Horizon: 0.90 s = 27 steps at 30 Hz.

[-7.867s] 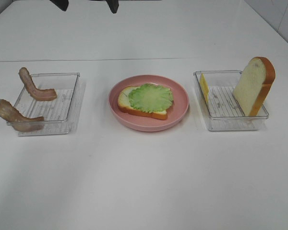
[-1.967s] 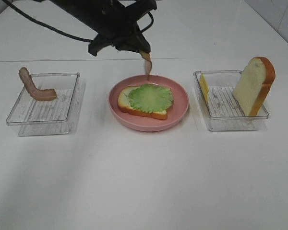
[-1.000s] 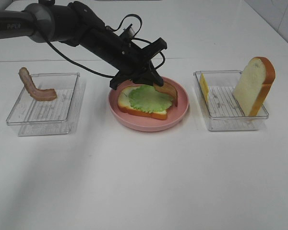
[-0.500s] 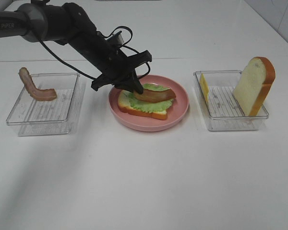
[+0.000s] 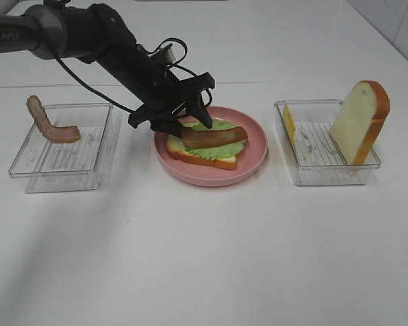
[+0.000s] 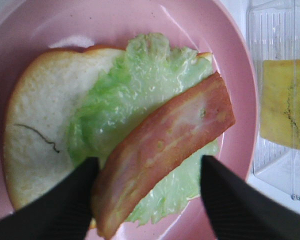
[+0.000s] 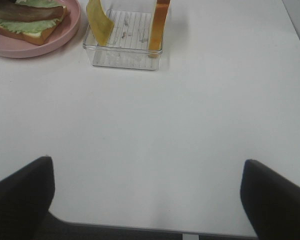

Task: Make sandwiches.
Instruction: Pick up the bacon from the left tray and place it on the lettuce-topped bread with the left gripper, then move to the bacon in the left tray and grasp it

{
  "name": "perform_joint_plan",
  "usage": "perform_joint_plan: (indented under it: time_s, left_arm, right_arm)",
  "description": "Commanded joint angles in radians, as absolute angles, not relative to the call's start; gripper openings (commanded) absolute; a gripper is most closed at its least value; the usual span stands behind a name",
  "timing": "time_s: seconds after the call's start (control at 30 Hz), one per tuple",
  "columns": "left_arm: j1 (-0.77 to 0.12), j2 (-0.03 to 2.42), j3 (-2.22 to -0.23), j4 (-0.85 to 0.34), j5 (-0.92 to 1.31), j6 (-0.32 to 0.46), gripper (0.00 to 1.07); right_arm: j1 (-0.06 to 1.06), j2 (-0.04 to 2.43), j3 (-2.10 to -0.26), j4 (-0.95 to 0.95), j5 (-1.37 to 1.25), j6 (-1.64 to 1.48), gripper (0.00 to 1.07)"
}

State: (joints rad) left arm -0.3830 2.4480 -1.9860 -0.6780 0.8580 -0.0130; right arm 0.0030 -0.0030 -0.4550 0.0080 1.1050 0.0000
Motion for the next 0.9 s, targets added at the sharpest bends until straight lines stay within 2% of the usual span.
perform_joint_plan:
  time_s: [0.03,0.07,0.33,0.4,0.47,0.5,0.6,0.67,0.9]
  left_arm:
    - [-0.383,2.427,-1.996,-0.676,0.857,0.0,0.95]
    - [-0.383,2.416,-2.004,-0.668,0.858,0.008,0.98]
    - [-0.383,2.38,-2.078,-0.591,0.907,-0.017,0.98]
    - [-0.383,2.364,-2.155,-0.491,0.986,-0.073,0.98]
    - [-0.383,2.363,-2.178,-0.459,1.011,-0.086,0.98]
    - [-0.383,2.363,-2.224,-0.392,1.069,-0.105,0.98]
    - [-0.383,2.363,-2.242,-0.366,1.094,-0.11,0.98]
    - [-0.383,2.363,-2.32,-0.283,1.213,-0.11,0.98]
    - [-0.383,2.352,-2.352,-0.215,1.317,-0.133,0.98]
  right_arm:
    - [-0.001,-0.038,-0.457,0.007,1.104,0.0,0.99]
    - [-0.001,-0.038,-0.457,0.007,1.104,0.0,0.99]
    - [-0.001,-0.038,-0.457,0.007,1.104,0.0,0.99]
    - [-0.001,-0.038,-0.457,0.007,1.104,0.0,0.99]
    - [-0.001,-0.038,-0.457,0.007,1.104,0.0,0.99]
    - [-0.001,-0.038,-0.457,0.007,1.104,0.0,0.99]
    - [-0.001,-0.038,-0.457,0.007,1.104,0.0,0.99]
    - [-0.001,-0.038,-0.457,0.007,1.104,0.0,0.99]
    - [-0.001,-0.038,-0.457,0.007,1.104,0.0,0.99]
